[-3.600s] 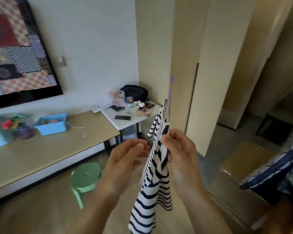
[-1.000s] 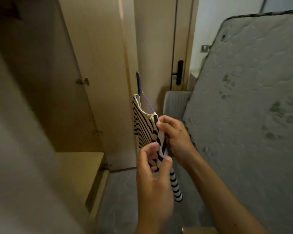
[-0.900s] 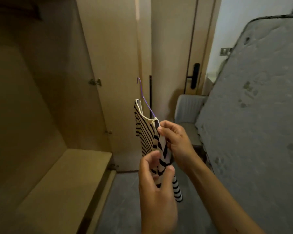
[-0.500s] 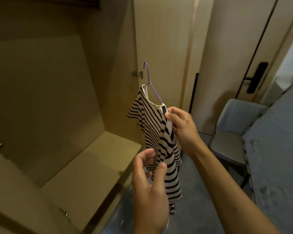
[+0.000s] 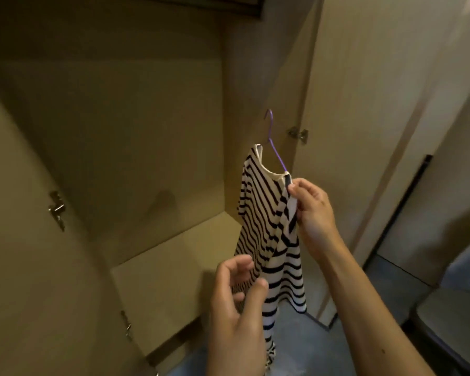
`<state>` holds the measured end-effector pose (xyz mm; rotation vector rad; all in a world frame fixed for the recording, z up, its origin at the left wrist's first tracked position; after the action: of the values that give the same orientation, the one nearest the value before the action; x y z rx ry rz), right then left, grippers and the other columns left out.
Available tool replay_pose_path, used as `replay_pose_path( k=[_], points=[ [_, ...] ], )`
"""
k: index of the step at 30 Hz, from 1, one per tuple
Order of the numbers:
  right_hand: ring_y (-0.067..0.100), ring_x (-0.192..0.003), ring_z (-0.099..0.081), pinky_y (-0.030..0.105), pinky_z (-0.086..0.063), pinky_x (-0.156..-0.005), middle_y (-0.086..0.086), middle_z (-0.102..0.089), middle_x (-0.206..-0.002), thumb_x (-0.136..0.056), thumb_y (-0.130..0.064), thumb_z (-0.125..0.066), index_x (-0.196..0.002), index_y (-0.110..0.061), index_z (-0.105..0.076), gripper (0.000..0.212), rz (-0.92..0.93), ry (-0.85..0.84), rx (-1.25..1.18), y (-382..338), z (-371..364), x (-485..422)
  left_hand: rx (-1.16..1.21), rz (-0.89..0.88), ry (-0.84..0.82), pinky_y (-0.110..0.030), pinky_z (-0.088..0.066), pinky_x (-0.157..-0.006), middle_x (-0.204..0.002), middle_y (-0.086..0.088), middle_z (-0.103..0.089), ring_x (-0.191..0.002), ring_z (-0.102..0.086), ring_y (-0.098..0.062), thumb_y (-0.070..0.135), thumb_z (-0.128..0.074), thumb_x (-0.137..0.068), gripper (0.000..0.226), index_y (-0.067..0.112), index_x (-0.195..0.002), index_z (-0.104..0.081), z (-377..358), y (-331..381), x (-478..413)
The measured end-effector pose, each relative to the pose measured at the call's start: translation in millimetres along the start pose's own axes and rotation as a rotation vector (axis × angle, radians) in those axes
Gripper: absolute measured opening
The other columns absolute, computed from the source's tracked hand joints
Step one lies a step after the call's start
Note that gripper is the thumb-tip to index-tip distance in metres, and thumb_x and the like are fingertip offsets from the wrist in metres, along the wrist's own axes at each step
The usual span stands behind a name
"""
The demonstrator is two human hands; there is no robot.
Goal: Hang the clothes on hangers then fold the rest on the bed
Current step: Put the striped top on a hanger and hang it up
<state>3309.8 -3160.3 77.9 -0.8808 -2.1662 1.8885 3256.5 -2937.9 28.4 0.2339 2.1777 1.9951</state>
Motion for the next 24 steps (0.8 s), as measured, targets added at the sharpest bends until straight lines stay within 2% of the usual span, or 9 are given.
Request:
replay_pose_path(
  k=[2,4,7,9,14,18,21,24],
  points=[
    [0.017,-0.067,-0.063,0.025,-0.053,-0.06,0.007,-0.064,-0.075,-0.102,-0.009,-0.048,-0.092,-0.003,-0.06,0.017,-0.02,-0.068,-0.046,10.8,2.1,-27.4,0.037,-0.013,0.082,-0.03,-0.046,-0.095,-0.102,0.023,-0.066,-0.105,-0.06,-0.001,0.04,-0.063,-0.077,0.023,0.041,-0.1,-0.065,-14.0,-3.7,-27.0],
    [0.017,-0.067,-0.061,0.025,-0.053,-0.061,0.007,-0.063,-0.073,-0.102,-0.008,-0.048,-0.09,-0.004,-0.059,0.017,-0.043,-0.115,-0.074,17.5,7.3,-51.3,0.065,-0.025,0.136,-0.026,-0.046,-0.092,-0.102,0.022,-0.067,-0.103,-0.061,0.002,0.031,-0.066,-0.092,0.011,0.038,-0.1,-0.065,-32.1,-6.4,-56.4],
    [0.018,-0.066,-0.059,0.028,-0.05,-0.063,0.005,-0.062,-0.072,-0.101,-0.01,-0.05,-0.081,-0.01,-0.059,0.022,-0.077,-0.201,-0.085,21.0,19.4,-89.2,0.054,-0.065,0.243,-0.022,-0.046,-0.09,-0.103,0.016,-0.069,-0.1,-0.062,0.003,0.017,-0.06,-0.096,0.015,0.03,-0.102,-0.066,-62.9,3.0,-98.5],
    [0.018,-0.067,-0.06,0.027,-0.052,-0.063,0.006,-0.063,-0.073,-0.102,-0.011,-0.05,-0.085,-0.007,-0.06,0.019,-0.085,-0.227,-0.095,16.3,30.5,-113.4,0.048,-0.1,0.264,-0.022,-0.046,-0.088,-0.102,0.013,-0.07,-0.1,-0.063,0.002,0.017,-0.059,-0.096,0.013,0.027,-0.101,-0.067,-83.9,18.8,-125.3],
    [0.018,-0.066,-0.061,0.028,-0.053,-0.063,0.008,-0.064,-0.074,-0.102,-0.011,-0.049,-0.091,-0.004,-0.06,0.016,-0.086,-0.308,-0.165,-11.5,42.4,-176.6,-0.008,-0.156,0.264,-0.011,-0.047,-0.079,-0.1,0.011,-0.071,-0.097,-0.064,-0.001,0.018,-0.057,-0.097,0.012,0.021,-0.1,-0.068,-128.2,49.6,-184.6],
    [0.02,-0.068,-0.063,0.029,-0.054,-0.063,0.008,-0.066,-0.075,-0.103,-0.013,-0.048,-0.084,-0.008,-0.06,0.023,-0.022,-0.348,-0.176,-33.7,39.0,-231.6,-0.05,-0.197,0.225,-0.017,-0.047,-0.081,-0.099,0.009,-0.071,-0.096,-0.063,-0.003,0.019,-0.058,-0.097,0.012,0.021,-0.098,-0.069,-151.8,68.8,-236.3],
    [0.025,-0.07,-0.061,0.035,-0.053,-0.068,0.013,-0.065,-0.077,-0.102,-0.014,-0.048,-0.086,-0.006,-0.061,0.022,0.034,-0.349,-0.156,-46.5,28.0,-278.0,-0.046,-0.258,0.209,-0.014,-0.047,-0.078,-0.096,0.007,-0.071,-0.093,-0.064,-0.005,0.016,-0.06,-0.096,0.01,0.019,-0.096,-0.07,-156.4,89.2,-285.7],
    [0.026,-0.069,-0.058,0.035,-0.051,-0.067,0.015,-0.061,-0.075,-0.101,-0.013,-0.048,-0.09,-0.001,-0.061,0.021,0.077,-0.32,-0.155,-60.6,18.5,-320.9,-0.053,-0.286,0.147,-0.02,-0.046,-0.08,-0.097,0.007,-0.07,-0.094,-0.063,-0.005,0.018,-0.059,-0.096,0.01,0.021,-0.096,-0.069,-158.6,106.2,-332.4]
  ],
)
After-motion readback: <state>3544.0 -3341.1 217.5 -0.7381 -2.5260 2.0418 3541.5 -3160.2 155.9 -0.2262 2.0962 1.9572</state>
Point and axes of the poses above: each hand's wrist, its own x-axis away from the middle knuckle, its own z-axis out of the back of the hand, y = z × x, the point moved 10 cm from there along -x, towards the middle knuckle
